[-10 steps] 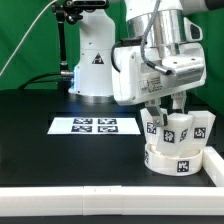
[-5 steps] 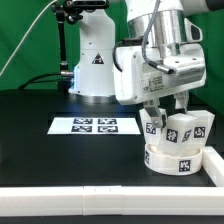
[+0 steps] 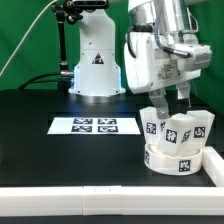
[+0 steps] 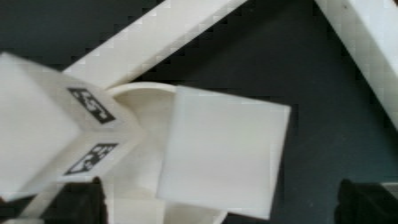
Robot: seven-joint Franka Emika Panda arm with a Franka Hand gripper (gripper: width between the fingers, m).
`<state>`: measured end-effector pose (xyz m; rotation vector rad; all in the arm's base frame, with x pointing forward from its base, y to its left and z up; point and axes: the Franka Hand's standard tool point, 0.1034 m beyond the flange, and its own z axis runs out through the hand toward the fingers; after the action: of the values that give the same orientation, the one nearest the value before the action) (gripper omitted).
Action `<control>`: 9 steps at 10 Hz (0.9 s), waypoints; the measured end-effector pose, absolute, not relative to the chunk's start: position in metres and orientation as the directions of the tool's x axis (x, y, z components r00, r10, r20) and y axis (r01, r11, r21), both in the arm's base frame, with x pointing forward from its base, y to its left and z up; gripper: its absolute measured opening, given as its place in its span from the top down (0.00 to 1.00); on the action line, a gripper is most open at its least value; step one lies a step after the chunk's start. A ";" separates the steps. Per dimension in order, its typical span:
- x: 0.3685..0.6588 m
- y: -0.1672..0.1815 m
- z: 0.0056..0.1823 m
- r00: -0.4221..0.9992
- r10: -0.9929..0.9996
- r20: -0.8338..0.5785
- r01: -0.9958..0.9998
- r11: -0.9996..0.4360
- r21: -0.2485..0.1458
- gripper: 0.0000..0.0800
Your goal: Assemble stool
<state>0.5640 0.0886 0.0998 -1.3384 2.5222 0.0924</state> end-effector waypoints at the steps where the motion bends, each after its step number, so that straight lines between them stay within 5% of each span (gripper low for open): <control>1: 0.564 0.088 0.100 -0.453 -0.850 -0.269 -0.864 0.493 -0.101 0.19; 2: 0.564 0.088 0.100 -0.400 -0.879 -0.260 -0.891 0.440 -0.116 0.19; 6: 0.567 0.091 0.103 0.174 -0.977 -0.123 -0.971 -0.150 -0.184 0.19; 9: 0.567 0.090 0.103 0.351 -0.932 -0.084 -0.922 -0.329 -0.205 0.19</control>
Offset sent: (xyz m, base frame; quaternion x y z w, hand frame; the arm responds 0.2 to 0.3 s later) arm 0.0001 0.0035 0.0018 -0.0565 0.0451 -0.4369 0.8966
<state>0.5674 0.0902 0.1029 -2.3959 1.6731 -0.0720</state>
